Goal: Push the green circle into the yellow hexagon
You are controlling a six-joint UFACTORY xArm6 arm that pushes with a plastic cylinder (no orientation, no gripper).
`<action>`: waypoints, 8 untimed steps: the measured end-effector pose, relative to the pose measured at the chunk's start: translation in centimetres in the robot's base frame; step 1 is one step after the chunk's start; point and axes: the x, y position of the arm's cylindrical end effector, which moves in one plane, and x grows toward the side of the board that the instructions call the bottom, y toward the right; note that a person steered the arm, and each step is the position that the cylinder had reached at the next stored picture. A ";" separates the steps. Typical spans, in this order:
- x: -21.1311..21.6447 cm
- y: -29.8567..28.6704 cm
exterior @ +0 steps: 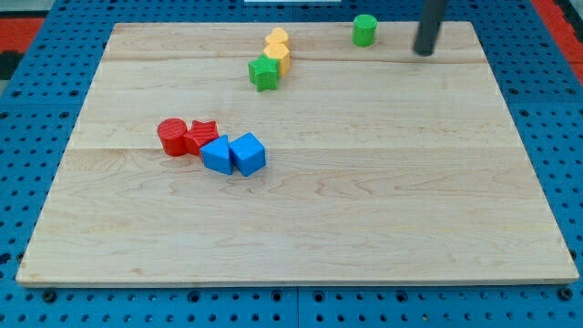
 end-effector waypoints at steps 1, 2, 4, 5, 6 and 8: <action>-3.9 0.9; -4.0 -0.5; -3.9 -18.1; -3.8 -19.9; -3.8 -19.7; -0.4 -25.8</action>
